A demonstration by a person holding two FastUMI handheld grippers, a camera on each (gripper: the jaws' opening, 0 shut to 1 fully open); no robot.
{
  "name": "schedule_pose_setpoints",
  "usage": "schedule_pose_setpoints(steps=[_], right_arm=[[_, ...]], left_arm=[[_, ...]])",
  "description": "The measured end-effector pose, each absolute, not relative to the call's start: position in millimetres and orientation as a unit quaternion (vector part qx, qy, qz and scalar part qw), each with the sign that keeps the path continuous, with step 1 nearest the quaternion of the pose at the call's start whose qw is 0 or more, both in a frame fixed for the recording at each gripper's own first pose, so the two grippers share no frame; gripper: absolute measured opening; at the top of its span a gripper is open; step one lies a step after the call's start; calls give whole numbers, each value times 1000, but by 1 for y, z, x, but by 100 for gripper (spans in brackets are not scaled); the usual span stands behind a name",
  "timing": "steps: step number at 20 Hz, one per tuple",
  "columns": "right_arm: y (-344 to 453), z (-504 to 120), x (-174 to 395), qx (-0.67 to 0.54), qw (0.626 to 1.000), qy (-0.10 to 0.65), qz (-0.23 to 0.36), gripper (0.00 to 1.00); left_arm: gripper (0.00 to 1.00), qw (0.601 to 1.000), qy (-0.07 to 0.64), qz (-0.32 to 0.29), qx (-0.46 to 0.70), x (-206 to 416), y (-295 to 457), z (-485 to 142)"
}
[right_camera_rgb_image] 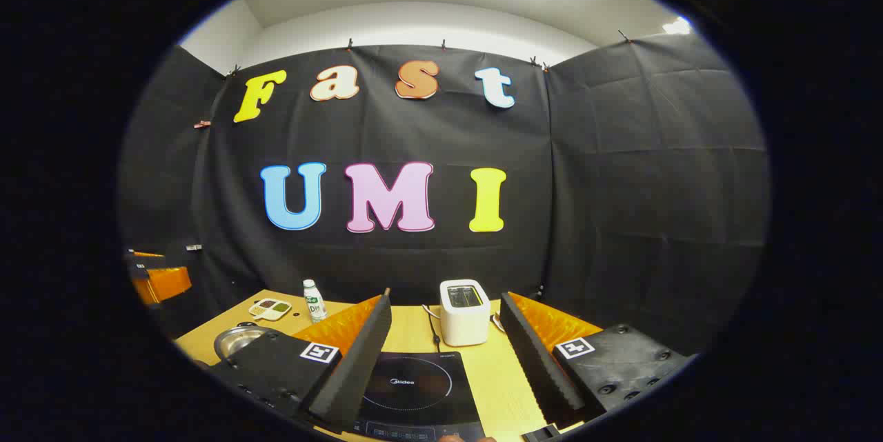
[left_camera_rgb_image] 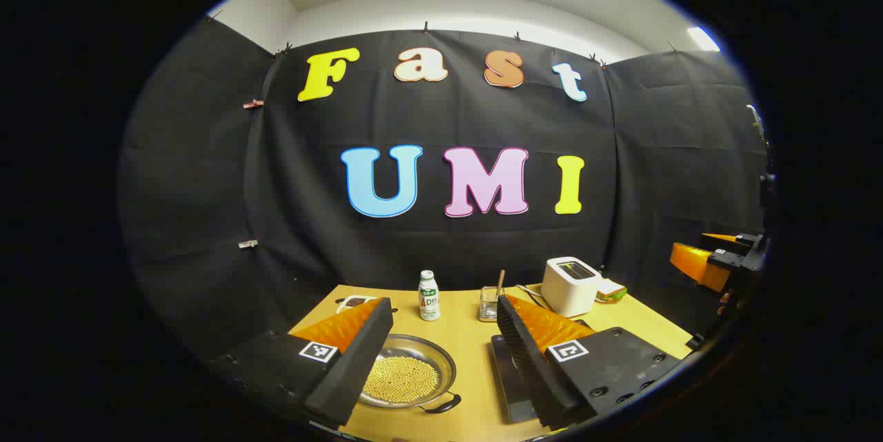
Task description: First push the handle of the pot to place it horizontally, then grasp the pot with both hands and set it on the induction cooktop.
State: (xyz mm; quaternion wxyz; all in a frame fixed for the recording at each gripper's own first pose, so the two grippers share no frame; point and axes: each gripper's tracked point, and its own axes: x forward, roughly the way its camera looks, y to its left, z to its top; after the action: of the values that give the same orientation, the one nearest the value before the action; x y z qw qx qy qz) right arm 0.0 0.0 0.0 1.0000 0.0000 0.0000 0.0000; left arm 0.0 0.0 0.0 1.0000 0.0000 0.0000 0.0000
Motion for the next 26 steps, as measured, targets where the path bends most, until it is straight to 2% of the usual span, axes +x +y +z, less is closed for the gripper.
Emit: schedule_pose_setpoints(steps=[9,11,16,21,26], right_arm=[[9,15,-9,-27,999,-12,-33,98],[8,10,-14,-33,999,0,-37,96],[6,7,-24,-24,998,12,-60,98],[17,-2,-29,-30,998,20,-48,98],[24,-11,-3,-19,999,19,-24,98]], left_arm=[[95,1000,-8,3,-16,-9,52,-25],[95,1000,-7,-2,-19,-11,57,-28],[95,1000,-15,-9,-7,-21,71,-29],[95,999,6,-27,-24,-24,64,-46],[95,1000,20,-11,-10,-10,63,-48]])
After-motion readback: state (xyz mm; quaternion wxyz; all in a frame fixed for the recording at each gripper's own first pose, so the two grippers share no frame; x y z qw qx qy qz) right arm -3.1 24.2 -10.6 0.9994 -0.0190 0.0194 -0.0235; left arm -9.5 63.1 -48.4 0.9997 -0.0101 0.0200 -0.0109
